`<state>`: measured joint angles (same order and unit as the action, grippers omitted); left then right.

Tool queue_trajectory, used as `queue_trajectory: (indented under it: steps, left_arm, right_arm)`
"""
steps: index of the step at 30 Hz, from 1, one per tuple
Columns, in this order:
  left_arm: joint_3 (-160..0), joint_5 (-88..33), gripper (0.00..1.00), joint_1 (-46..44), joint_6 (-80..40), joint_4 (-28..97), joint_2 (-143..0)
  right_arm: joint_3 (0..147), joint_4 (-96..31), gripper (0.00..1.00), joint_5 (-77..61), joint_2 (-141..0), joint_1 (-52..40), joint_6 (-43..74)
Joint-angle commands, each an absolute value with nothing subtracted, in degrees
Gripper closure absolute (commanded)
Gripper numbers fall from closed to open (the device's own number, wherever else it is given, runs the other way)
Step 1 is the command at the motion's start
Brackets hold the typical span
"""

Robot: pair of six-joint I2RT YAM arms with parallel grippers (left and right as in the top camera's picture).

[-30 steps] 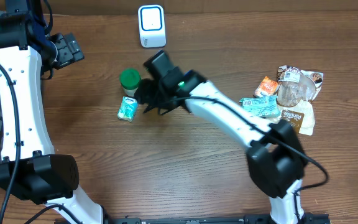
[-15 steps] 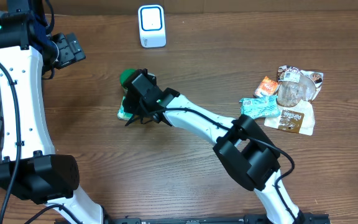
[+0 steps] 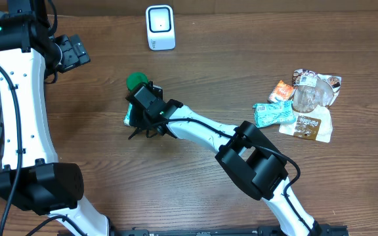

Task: Scan the item barcode

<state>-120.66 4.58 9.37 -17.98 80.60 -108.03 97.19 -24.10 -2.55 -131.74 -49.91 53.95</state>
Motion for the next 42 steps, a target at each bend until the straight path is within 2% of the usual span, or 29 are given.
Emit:
queue_trajectory:
  steps: [1, 7, 19, 27, 32, 35, 36, 37, 38, 39, 41, 42]
  left_arm:
    - [-120.9, 4.86, 0.0, 8.97, -17.78, 80.58, -108.44]
    - [-120.88, 4.89, 0.0, 8.97, -17.8, 80.58, -108.44]
    - [-120.9, 4.89, 0.0, 8.97, -17.8, 80.58, -108.44]
    - [-120.88, 4.86, 0.0, 8.97, -17.8, 80.58, -108.44]
    - [-120.88, 4.86, 0.0, 8.97, -17.8, 80.58, -108.44]
    - [-120.88, 4.86, 0.0, 8.97, -17.78, 80.58, -108.44]
    - [-120.88, 4.86, 0.0, 8.97, -17.8, 80.58, -108.44]
    - [-120.88, 4.86, 0.0, 8.97, -17.78, 80.58, -108.44]
    - [-120.88, 4.86, 0.0, 8.97, -17.78, 80.58, -108.44]
    - [-120.88, 4.86, 0.01, 8.97, -17.78, 80.58, -108.44]
    - [-120.88, 4.86, 0.0, 8.97, -17.78, 80.58, -108.44]
    - [-120.9, 4.86, 0.01, 8.97, -17.78, 80.58, -108.44]
  right_arm:
    - [97.45, -24.32, 0.71, -1.26, -132.79, -50.15, 54.0]
    - [97.47, -27.2, 0.96, -1.43, -132.77, -50.11, 47.03]
    - [97.62, -44.69, 0.95, -7.73, -120.73, -42.46, 9.65]
    - [97.45, -56.42, 0.96, -8.05, -118.15, -35.35, -22.87]
    - [97.45, -57.82, 0.96, -11.77, -119.09, -32.95, -34.83]
    - [97.45, -57.69, 0.95, -13.61, -119.17, -31.92, -38.0]
    - [97.45, -57.67, 0.92, -13.61, -119.17, -31.73, -37.95]
    - [97.45, -57.65, 0.78, -13.61, -119.17, -31.4, -37.3]
    - [97.45, -57.49, 0.43, -13.61, -119.17, -31.11, -35.42]
    - [97.47, -56.99, 0.28, -13.61, -119.17, -30.74, -31.79]
    - [97.47, -56.12, 0.15, -13.61, -119.17, -30.04, -25.85]
    - [97.47, -55.44, 0.14, -13.58, -119.17, -29.54, -21.93]
